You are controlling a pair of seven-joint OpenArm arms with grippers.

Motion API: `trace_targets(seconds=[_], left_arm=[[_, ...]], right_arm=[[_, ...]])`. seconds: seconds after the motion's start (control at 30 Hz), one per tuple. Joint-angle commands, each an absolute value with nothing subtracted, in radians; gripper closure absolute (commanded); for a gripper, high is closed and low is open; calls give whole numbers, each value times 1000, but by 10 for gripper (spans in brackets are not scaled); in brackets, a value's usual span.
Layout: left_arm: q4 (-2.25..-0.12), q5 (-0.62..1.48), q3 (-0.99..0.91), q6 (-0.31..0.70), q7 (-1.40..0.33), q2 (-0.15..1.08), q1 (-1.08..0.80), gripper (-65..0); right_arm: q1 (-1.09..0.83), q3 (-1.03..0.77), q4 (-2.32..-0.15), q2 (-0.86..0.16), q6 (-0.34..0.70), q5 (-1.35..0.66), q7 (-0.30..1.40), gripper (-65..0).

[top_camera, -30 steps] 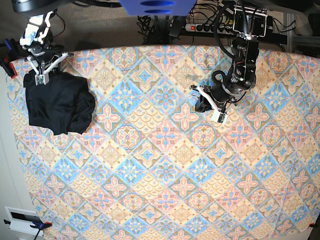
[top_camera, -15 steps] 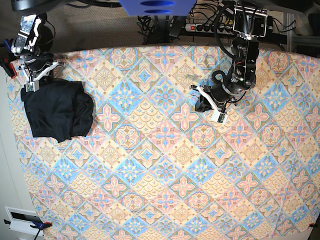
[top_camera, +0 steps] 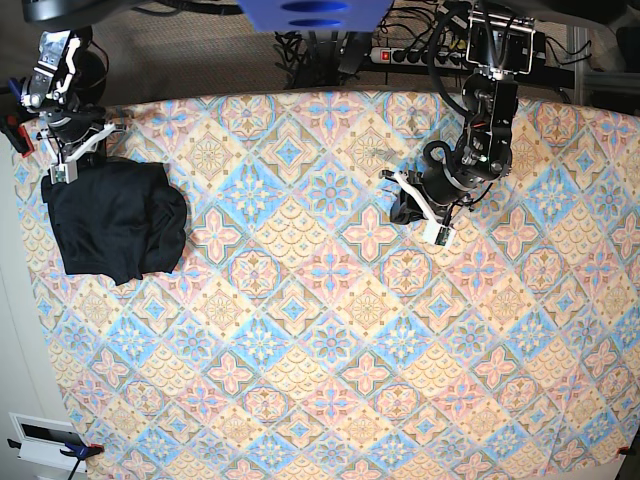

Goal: Layout the t-shirt on the table in an organized manner, then fold the t-shirt properly

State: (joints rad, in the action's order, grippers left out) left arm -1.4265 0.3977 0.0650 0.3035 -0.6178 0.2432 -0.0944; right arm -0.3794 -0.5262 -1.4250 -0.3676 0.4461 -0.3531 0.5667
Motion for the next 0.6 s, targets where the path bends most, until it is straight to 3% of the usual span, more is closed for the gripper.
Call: trace_targets(seconds=[0.0,0.13,0.4,0.57], left_arm=[[-1414,349,70,286,-731,248,-114,-1],[-1474,351,67,286,-728,248,-140,0],[-1794,351,35,286,-733,242,-242,0],[-1960,351,33,286,-734,246,-352,0]], right_arm=[[-392,-545,-1408,-384,375,-242,651,0],[-397,-599,-1458,-383,375,-242,596,0],[-475,-748,-1601,-378,375,-242,530,0],[-567,-819,-1710,-321,375,-242,484,0]])
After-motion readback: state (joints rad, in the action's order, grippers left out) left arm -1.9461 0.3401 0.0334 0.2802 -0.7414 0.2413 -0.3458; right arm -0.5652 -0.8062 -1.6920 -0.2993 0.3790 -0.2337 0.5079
